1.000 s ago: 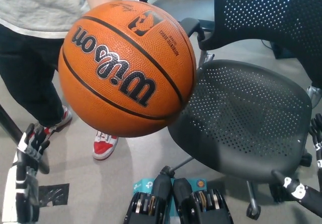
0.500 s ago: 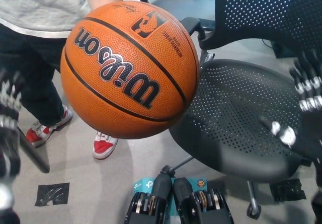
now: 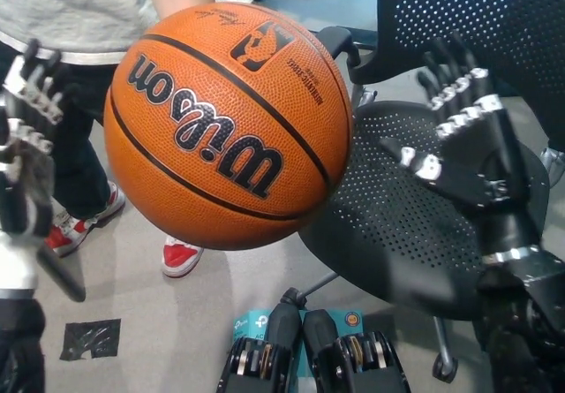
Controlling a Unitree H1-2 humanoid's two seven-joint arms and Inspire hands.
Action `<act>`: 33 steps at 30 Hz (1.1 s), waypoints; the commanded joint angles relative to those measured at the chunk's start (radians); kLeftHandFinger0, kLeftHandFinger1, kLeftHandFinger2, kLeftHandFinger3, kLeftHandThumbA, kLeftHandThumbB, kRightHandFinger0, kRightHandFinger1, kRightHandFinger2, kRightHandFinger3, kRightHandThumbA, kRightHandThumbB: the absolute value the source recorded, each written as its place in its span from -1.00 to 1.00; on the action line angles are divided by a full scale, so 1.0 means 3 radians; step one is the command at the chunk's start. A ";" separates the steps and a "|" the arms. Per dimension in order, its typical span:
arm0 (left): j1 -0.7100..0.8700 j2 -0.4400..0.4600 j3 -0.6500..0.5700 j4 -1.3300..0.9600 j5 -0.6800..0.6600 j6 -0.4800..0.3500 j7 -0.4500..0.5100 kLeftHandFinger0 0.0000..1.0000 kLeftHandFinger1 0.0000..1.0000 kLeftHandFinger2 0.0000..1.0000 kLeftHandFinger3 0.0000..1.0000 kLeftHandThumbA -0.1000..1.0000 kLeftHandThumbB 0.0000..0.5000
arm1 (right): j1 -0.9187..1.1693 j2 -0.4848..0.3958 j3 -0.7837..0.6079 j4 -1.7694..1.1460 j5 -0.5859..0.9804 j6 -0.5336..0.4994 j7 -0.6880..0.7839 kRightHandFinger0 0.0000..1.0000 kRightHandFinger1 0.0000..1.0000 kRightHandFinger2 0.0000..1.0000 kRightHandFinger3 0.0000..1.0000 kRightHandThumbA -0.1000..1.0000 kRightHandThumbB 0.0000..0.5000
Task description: The robot grabs the basketball from a person using both hands and then drops it on the black chair in the front
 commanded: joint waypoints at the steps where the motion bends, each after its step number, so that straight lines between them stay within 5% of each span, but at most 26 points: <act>1: -0.0123 -0.0014 -0.0078 0.0027 0.0008 0.0088 -0.0073 1.00 1.00 1.00 1.00 1.00 -0.43 | -0.0134 0.0099 0.0068 0.0028 0.0176 0.0110 0.0169 1.00 1.00 1.00 1.00 1.00 0.53; 5: -0.0090 -0.0045 -0.0177 0.0079 0.0099 0.0015 -0.0076 1.00 1.00 1.00 1.00 1.00 -0.47 | -0.0078 0.0158 0.0097 0.0031 0.0327 0.0161 0.0278 1.00 1.00 1.00 1.00 1.00 0.58; 11: 0.0016 -0.0063 -0.0252 0.0136 0.0125 -0.0127 -0.0103 1.00 1.00 1.00 1.00 1.00 -0.48 | 0.0045 0.0174 0.0135 -0.0195 0.0726 0.0329 0.0462 1.00 1.00 1.00 1.00 1.00 0.91; 26: 0.0055 -0.0176 -0.0365 0.0133 0.0251 -0.0057 -0.0117 1.00 1.00 1.00 1.00 1.00 -0.24 | 0.0014 0.0194 0.0212 -0.0202 0.0911 0.0443 0.0606 1.00 1.00 1.00 1.00 1.00 0.92; 28: 0.0052 -0.0203 -0.0431 0.0118 0.0308 -0.0046 -0.0132 1.00 1.00 1.00 1.00 1.00 -0.23 | -0.0098 0.0207 0.0428 0.0034 0.0304 0.0258 0.0535 1.00 1.00 1.00 1.00 1.00 0.79; 31: 0.0053 -0.0206 -0.0436 0.0114 0.0317 -0.0043 -0.0135 1.00 1.00 1.00 1.00 1.00 -0.24 | -0.0109 0.0202 0.0461 0.0065 0.0218 0.0223 0.0513 1.00 1.00 1.00 1.00 1.00 0.79; 33: 0.0078 -0.0271 -0.0519 0.0102 0.0347 -0.0020 -0.0144 1.00 1.00 1.00 1.00 1.00 -0.32 | -0.0201 0.0256 0.0654 0.0415 -0.0437 -0.0068 0.0354 1.00 1.00 1.00 1.00 1.00 0.64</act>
